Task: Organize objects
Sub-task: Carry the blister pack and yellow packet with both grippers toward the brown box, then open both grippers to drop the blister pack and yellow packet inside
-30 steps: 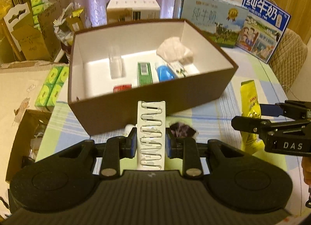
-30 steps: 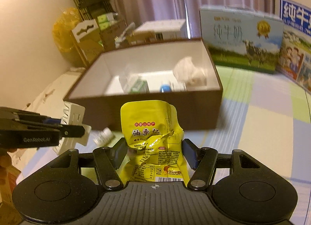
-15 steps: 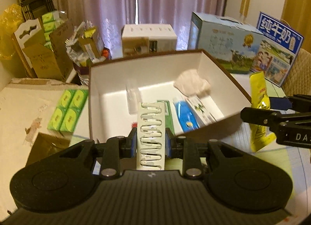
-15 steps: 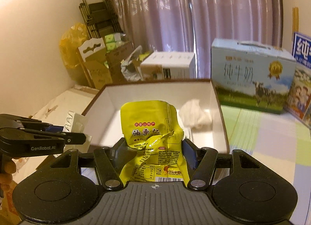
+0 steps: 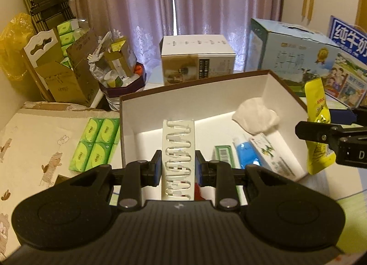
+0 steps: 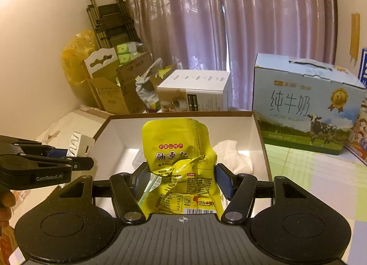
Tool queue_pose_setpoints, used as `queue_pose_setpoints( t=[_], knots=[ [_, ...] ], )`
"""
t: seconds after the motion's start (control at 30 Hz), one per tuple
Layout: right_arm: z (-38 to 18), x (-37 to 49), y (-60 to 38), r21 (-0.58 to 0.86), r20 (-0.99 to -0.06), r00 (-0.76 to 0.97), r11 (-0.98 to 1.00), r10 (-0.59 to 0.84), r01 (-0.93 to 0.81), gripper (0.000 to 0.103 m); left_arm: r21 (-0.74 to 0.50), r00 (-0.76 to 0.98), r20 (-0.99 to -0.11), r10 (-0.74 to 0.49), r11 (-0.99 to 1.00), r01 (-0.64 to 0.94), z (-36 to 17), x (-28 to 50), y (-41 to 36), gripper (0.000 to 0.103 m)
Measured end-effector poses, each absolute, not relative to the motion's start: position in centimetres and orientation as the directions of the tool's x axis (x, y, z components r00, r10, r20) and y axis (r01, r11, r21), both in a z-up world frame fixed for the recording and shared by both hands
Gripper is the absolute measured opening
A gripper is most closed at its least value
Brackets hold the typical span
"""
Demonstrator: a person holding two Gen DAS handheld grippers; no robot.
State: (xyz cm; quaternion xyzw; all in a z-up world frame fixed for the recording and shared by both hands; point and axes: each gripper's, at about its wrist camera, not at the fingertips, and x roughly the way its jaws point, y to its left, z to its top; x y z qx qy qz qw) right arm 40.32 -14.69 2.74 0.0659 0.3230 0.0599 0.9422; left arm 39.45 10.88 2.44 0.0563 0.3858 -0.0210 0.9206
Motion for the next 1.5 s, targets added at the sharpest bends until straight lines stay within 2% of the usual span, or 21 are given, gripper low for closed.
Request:
queue_pose_setpoints(
  t=[0.8,1.23,1.5],
  knots=[
    [-2.5,51.4,-13.8,0.183,-0.699,0.698,0.983,0.153,-0.032,0.059,0.168,0.606,-0.79,0.09,0.983,0.074,-3.2,49.6,12.5,0.024],
    [-3.9,53.8,-13.5,0.193,-0.726,0.669,0.981,0.158,-0.022,0.059,0.172,0.599,-0.795,0.092,0.982,0.078,-4.1,52.4,13.3,0.024],
    [-4.0,54.0,-13.5,0.193,-0.73,0.665,0.981,0.155,-0.016,0.059,0.161,0.605,-0.792,0.082,0.984,0.078,-3.9,52.6,13.3,0.029]
  ],
)
